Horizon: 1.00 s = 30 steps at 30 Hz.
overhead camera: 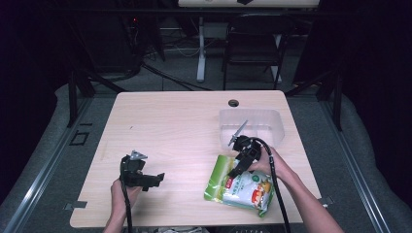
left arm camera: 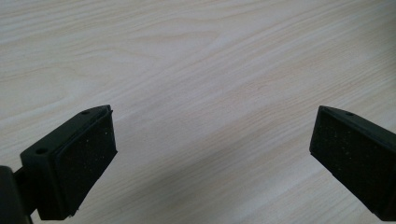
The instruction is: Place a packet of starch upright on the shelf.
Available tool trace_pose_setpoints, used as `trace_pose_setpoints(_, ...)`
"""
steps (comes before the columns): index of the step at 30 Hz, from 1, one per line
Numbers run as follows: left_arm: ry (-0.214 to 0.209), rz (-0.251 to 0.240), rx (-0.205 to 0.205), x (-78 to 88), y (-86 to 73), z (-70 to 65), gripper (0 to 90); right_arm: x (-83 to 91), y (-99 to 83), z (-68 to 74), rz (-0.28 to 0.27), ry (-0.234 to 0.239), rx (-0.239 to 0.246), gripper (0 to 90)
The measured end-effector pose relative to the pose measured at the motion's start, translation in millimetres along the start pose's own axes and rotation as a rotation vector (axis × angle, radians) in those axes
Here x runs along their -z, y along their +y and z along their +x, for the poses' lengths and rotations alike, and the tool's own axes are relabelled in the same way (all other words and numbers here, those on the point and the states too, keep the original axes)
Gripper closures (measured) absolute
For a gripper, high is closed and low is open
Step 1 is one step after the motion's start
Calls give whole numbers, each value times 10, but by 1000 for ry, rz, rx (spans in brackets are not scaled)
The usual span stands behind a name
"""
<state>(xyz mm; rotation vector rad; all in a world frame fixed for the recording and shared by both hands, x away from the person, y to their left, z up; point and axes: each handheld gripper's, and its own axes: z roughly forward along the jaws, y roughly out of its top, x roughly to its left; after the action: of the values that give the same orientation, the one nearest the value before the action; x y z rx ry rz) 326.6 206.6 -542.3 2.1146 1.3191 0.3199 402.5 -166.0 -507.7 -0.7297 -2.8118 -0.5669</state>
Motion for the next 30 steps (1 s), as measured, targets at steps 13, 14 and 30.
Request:
trace_pose_setpoints(13,9,-8,-9,3,15,-21,4,-96,-61,-34,-9,41,-28,745)
trace_pose_setpoints(14,5,-4,-11,-6,16,-20,4,-73,-72,-17,-18,49,-34,795)
trace_pose_setpoints(30,11,-13,8,1,7,-12,5,182,-287,148,-138,-41,-89,882)
